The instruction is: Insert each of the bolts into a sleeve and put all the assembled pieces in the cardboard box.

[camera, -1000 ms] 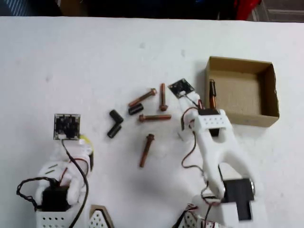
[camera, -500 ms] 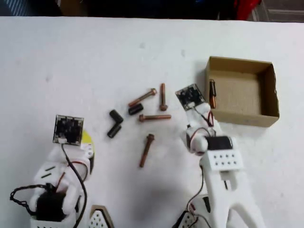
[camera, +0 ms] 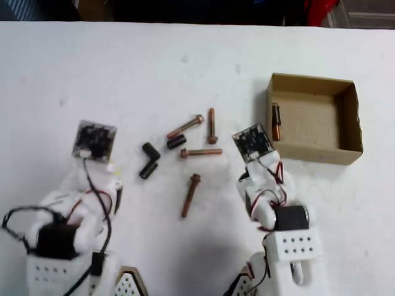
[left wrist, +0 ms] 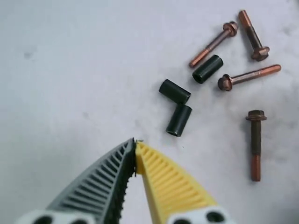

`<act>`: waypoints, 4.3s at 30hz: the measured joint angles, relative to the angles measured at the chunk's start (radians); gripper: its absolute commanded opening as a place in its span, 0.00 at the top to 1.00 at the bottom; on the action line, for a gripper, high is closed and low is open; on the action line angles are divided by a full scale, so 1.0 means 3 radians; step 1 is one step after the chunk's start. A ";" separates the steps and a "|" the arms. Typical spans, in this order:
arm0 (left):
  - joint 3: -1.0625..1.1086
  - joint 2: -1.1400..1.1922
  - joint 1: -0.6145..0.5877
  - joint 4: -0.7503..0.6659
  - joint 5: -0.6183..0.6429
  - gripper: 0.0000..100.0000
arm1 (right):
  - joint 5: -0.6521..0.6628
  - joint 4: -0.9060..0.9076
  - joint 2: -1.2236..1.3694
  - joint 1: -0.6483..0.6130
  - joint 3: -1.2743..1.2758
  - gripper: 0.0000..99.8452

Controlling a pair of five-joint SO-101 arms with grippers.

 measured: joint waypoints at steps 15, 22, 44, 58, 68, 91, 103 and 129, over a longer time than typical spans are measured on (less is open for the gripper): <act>-0.0087 0.1171 0.0951 -0.0557 0.0286 0.98 | -0.0118 0.0000 -0.1125 0.0322 0.0588 0.98; -0.0317 0.1749 0.1008 -0.0798 0.0292 0.98 | -0.0118 0.0000 -0.1570 0.0322 0.0823 0.98; -0.1212 0.3754 0.1263 -0.0793 0.0292 0.86 | -0.0138 0.0179 -0.1974 0.0532 0.0956 0.98; -0.1406 0.4010 0.1693 -0.0793 0.1028 0.86 | -0.0138 0.0179 -0.1974 0.0532 0.0956 0.98; -0.1406 0.4010 0.1708 -0.0793 0.1059 0.86 | -0.0066 0.0179 -0.1974 0.0532 0.0962 0.98; -0.1560 0.4603 0.1698 -0.1023 0.1064 0.87 | -0.0041 0.0179 -0.1974 0.0532 0.0962 0.98; -0.1560 0.4613 0.1591 -0.1125 0.1069 0.87 | -0.0041 0.0179 -0.1979 0.0532 0.1002 0.98; -0.1897 0.5074 0.1586 -0.1166 0.1069 0.98 | -0.0041 0.0179 -0.1979 0.0532 0.1002 0.98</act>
